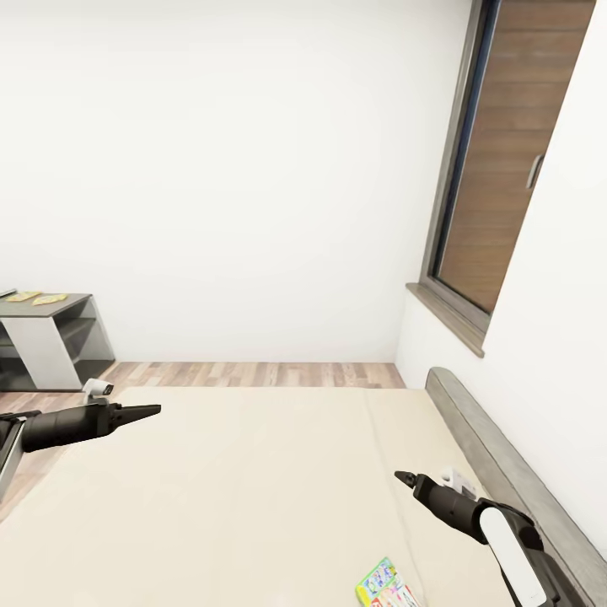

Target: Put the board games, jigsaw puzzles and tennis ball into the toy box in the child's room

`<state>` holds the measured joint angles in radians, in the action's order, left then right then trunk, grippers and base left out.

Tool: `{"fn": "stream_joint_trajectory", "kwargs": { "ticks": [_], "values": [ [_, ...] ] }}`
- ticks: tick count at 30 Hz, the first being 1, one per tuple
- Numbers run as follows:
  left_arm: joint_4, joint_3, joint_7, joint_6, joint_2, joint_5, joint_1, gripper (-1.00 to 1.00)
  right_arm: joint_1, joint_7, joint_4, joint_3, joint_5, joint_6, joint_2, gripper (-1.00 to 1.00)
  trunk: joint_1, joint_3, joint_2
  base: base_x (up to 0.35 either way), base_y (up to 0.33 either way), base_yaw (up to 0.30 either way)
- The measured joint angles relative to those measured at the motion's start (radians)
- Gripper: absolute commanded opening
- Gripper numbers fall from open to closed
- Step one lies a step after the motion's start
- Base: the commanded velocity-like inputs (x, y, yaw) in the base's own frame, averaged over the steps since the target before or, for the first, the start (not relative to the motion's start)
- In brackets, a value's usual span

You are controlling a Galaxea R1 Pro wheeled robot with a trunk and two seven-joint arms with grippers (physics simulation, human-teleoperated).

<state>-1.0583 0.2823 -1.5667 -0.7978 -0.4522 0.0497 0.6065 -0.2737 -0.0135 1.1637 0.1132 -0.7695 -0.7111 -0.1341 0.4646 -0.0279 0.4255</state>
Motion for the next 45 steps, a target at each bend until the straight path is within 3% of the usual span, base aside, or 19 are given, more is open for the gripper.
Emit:
{"fn": "stream_joint_trajectory", "kwargs": {
  "ticks": [37,40,45],
  "values": [
    [0.000,0.000,0.000,0.000,0.000,0.001,0.000,1.00,0.000,0.002,-0.012,0.001,0.010,0.002,0.002,1.00,0.000,0.000,0.000,0.000,-0.053,0.000],
    [0.000,0.000,0.000,0.000,0.000,0.001,0.000,1.00,0.000,0.008,-0.040,0.002,0.011,0.001,0.001,1.00,0.000,0.000,0.000,0.000,0.000,0.000],
    [0.000,0.000,0.000,0.000,0.000,0.002,0.000,1.00,-0.026,0.014,-0.172,0.002,0.015,0.003,-0.002,1.00,0.000,0.000,0.000,0.000,0.000,0.000]
  ]
}}
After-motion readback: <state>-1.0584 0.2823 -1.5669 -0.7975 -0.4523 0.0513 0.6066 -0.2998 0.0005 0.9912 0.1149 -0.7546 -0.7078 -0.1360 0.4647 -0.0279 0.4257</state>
